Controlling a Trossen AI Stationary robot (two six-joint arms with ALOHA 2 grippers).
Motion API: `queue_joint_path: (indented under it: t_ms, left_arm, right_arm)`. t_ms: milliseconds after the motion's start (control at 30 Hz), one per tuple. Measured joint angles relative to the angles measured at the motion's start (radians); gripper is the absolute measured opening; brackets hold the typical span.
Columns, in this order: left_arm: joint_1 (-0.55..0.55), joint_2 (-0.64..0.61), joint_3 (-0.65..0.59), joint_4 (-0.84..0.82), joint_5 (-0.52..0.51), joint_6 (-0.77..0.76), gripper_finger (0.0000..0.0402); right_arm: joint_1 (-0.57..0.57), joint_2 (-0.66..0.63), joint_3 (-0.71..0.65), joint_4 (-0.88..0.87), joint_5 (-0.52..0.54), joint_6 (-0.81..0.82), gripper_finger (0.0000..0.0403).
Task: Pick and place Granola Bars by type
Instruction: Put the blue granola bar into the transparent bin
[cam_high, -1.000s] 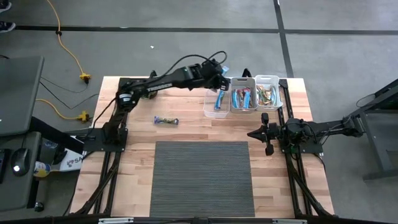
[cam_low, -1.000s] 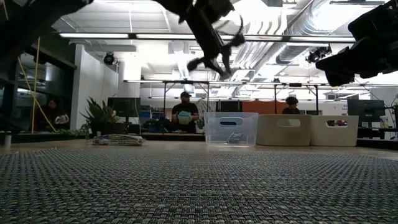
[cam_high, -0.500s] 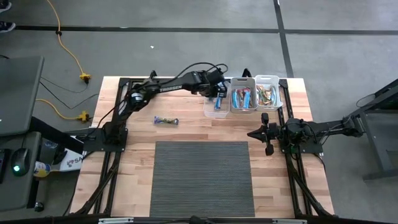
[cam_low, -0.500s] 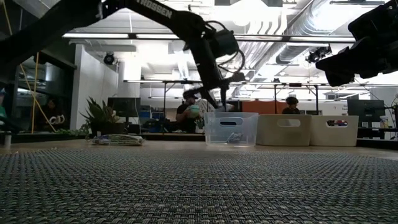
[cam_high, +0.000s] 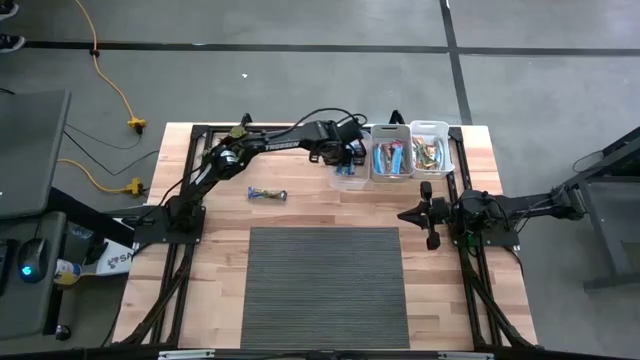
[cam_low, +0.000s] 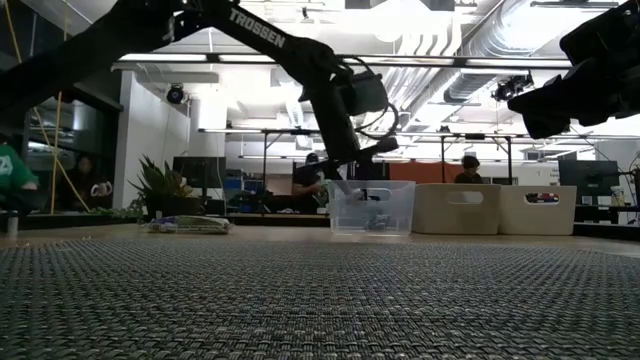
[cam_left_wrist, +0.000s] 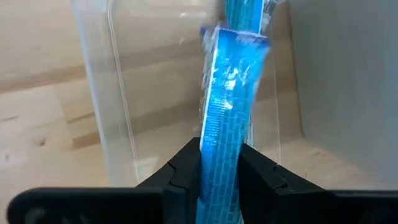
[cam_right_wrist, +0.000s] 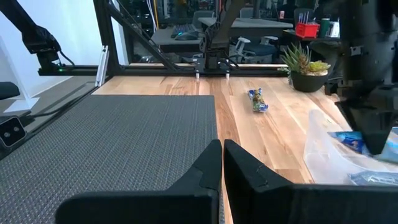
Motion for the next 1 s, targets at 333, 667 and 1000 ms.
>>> queue_joint_path:
  t_ms: [333, 667, 1000]
  left_arm:
    - [0.0, 0.0, 0.0, 0.05, -0.003, 0.023, 0.0156]
    - [0.0, 0.0, 0.005, 0.129, 0.045, 0.071, 0.0191]
    - [0.028, -0.001, 0.119, 0.09, 0.129, 0.285, 0.0191]
  right_arm:
    - [0.0, 0.0, 0.0, 0.0, 0.0, 0.0, 0.0]
    - [0.0, 0.0, 0.0, 0.0, 0.0, 0.0, 0.0]
    - [0.0, 0.0, 0.0, 0.0, 0.0, 0.0, 0.0]
